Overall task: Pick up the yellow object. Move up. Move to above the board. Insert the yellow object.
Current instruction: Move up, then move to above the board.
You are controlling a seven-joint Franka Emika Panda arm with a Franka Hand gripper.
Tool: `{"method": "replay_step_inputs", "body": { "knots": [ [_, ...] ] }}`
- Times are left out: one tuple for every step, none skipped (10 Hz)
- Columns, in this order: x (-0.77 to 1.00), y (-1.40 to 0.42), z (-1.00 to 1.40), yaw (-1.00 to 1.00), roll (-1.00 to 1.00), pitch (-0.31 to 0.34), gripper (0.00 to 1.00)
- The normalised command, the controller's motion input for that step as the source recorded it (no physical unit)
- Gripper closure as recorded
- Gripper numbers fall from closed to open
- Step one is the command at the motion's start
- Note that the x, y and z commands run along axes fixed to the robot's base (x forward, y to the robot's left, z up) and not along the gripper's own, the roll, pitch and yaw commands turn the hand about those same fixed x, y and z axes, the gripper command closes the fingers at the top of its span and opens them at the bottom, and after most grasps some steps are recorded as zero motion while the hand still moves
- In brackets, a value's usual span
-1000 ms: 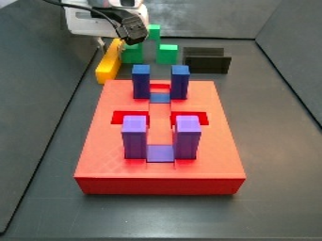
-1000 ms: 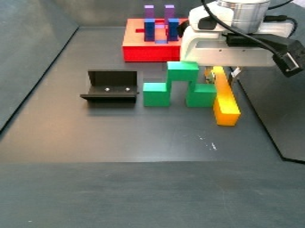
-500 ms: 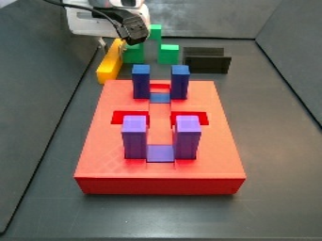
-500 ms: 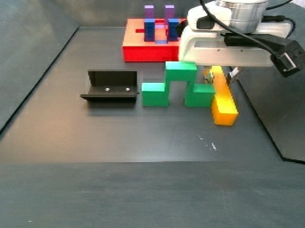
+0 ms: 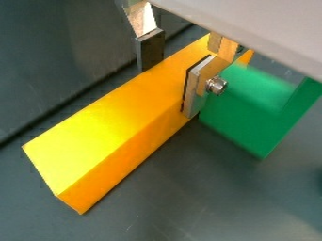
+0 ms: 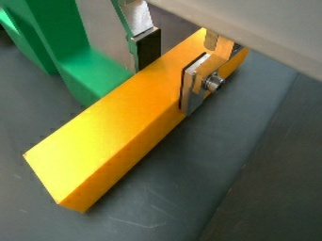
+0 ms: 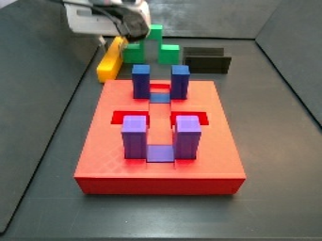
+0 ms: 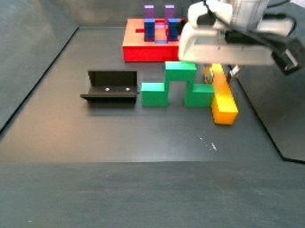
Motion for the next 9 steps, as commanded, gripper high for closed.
{"method": "replay_step_inputs", "body": {
  "knots": [
    [-0.04, 0.0, 0.62, -0.01, 0.0, 0.043, 1.0],
    [-0.01, 0.01, 0.33, -0.01, 0.01, 0.025, 1.0],
    [0.0, 0.0, 1.4, 0.0, 0.0, 0.0, 1.0],
    [-0.02, 0.0, 1.4, 0.0, -0.01, 0.028, 1.0],
    [-0.05, -0.01, 1.4, 0.0, -0.01, 0.032, 1.0],
    [-0.03, 0.0, 1.4, -0.01, 0.0, 0.01, 1.0],
    [0.0, 0.0, 1.4, 0.0, 0.0, 0.028, 1.0],
    [0.02, 0.0, 1.4, -0.01, 0.0, 0.076, 1.0],
    [0.0, -0.01, 1.4, 0.0, -0.01, 0.082, 1.0]
  ]
}}
